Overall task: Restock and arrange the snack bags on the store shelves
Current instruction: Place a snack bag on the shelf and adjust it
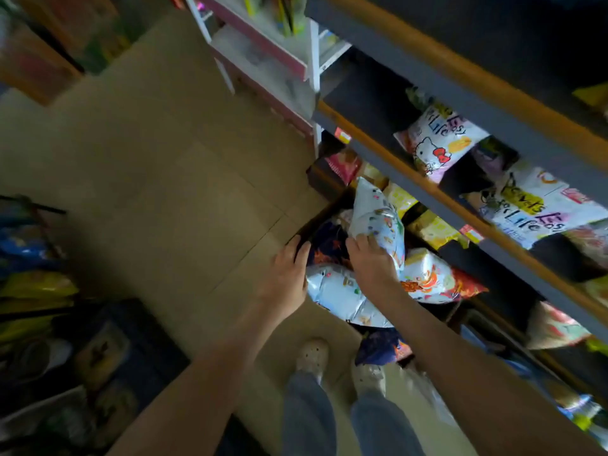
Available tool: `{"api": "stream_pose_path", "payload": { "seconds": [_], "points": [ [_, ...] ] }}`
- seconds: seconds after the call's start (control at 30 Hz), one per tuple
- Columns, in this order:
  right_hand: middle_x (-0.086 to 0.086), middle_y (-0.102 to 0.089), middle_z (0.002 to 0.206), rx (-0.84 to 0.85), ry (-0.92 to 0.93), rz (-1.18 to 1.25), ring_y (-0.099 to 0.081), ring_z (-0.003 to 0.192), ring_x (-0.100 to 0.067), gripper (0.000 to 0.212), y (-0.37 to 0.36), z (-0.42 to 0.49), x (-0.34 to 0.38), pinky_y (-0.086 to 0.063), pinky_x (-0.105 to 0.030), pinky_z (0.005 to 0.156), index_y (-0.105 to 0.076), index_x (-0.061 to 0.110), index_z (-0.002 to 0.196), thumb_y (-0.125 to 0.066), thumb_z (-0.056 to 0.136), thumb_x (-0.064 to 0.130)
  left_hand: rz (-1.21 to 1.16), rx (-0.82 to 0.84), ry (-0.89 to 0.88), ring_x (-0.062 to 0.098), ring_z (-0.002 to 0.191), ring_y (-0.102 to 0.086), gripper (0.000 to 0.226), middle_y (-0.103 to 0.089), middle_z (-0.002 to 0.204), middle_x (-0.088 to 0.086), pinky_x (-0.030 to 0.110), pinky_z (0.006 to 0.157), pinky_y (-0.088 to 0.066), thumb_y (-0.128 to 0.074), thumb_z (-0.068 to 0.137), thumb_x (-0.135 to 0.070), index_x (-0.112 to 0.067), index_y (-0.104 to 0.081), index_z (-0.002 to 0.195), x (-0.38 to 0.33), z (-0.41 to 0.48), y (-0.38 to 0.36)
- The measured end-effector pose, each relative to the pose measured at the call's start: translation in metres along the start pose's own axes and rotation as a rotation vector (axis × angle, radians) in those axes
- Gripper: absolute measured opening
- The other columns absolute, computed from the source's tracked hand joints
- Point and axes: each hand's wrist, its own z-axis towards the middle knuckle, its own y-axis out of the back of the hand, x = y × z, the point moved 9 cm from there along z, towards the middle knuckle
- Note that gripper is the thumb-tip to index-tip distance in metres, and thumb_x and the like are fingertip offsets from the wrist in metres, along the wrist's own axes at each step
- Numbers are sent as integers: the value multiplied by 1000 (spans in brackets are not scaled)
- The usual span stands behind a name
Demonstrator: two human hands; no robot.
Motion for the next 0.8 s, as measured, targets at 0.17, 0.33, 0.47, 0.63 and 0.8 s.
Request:
{"api": "stream_pose_path", "payload": {
  "seconds": [0.17, 0.33, 0.47, 0.63, 0.8],
  "points": [
    [-11, -60, 76, -415, 142, 20, -57, 74, -28, 45, 95, -27, -20, -49, -30, 47, -45, 10, 89, -60, 49, -2, 46, -60, -185, 25, 134, -28, 78, -17, 156, 9, 35, 110, -29, -57, 91, -25, -13, -11, 152, -30, 14, 37],
    [-11, -66, 90, -580, 283, 68, -57, 87, -26, 44, 187, -76, -42, -56, -31, 56, -62, 10, 93, -40, 60, -9, 170, -172, -463, 34, 143, -22, 108, -18, 156, 19, 53, 114, -20, -78, 71, -44, -16, -13, 152, -96, 17, 114],
    [-10, -60, 99, -647, 292, 82, -51, 90, -24, 36, 263, -135, -60, -54, -33, 59, -58, 8, 90, -36, 69, -10, 213, -157, -648, 39, 135, -35, 120, -42, 143, 20, 60, 114, -13, -78, 57, -63, -15, -14, 146, -161, 5, 164],
    [-7, -56, 103, -838, 226, 32, -47, 89, -23, 15, 339, -240, -92, -43, -28, 71, -52, 11, 91, -42, 87, 0, 111, -160, -843, 29, 124, -44, 107, -46, 137, 8, 44, 111, -27, -71, 65, -64, -13, -24, 146, -258, -38, 212],
    [-11, -62, 108, -928, -29, 12, -54, 92, -28, 18, 368, -353, -149, -46, -35, 81, -65, 5, 97, -48, 96, 11, -104, -93, -969, 28, 126, -38, 98, -39, 133, 7, 38, 107, -30, -77, 65, -45, -19, -22, 141, -366, -90, 230]
  ]
}}
